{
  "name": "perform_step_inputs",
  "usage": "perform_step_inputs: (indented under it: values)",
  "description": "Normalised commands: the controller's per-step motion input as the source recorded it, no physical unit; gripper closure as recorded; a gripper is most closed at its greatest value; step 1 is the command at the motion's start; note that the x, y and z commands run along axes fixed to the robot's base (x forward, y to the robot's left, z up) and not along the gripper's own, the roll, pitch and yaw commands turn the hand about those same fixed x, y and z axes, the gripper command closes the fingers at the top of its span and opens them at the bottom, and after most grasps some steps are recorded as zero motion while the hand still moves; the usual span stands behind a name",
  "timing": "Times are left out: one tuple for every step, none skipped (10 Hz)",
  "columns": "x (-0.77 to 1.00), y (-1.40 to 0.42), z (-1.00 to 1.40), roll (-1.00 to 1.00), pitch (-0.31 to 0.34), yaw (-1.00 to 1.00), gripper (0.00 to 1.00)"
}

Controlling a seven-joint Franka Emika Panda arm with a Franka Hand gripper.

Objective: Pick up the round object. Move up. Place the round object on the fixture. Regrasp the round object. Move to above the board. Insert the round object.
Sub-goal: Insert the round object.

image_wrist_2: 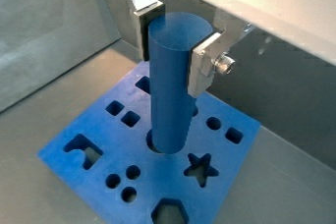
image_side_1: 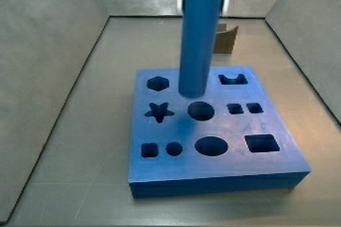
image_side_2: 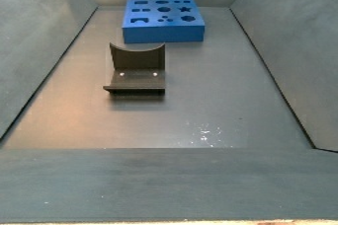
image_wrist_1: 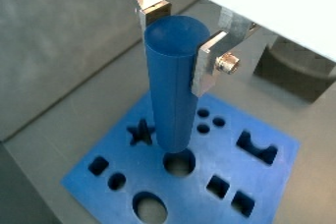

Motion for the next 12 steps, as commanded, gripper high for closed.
perform_step_inputs:
  values:
    - [0.15,0.0,-0.3,-0.1,0.0,-0.03,1.0]
    - [0.19,-0.07,-0.26,-0.05,0.0,-0.02,1.0]
    - [0.27,-0.1,-0.21,0.0,0.0,-0.02,1.0]
    - [0.28,-0.15,-0.17,0.0,0.0,-0.01,1.0]
    - [0.26,-0.18,-0.17,0.0,0.0,-0.03,1.0]
    - [0.16,-0.07,-0.15,0.07,0.0,-0.01,1.0]
    - [0.04,0.0,-0.15,0.16,0.009,0.0,1.0]
    - [0.0,0.0,-0.16,0.24,0.007,0.0,1.0]
    - [0.0,0.0,-0.19,0.16,0.0,0.0,1.0]
    - [0.0,0.0,-0.2,0.07,0.0,0.0,1.0]
    - [0.0,0.0,-0.22,0.07,0.0,0.0,1.0]
    - [0.0,0.0,-0.22,0.08,0.0,0.0,1.0]
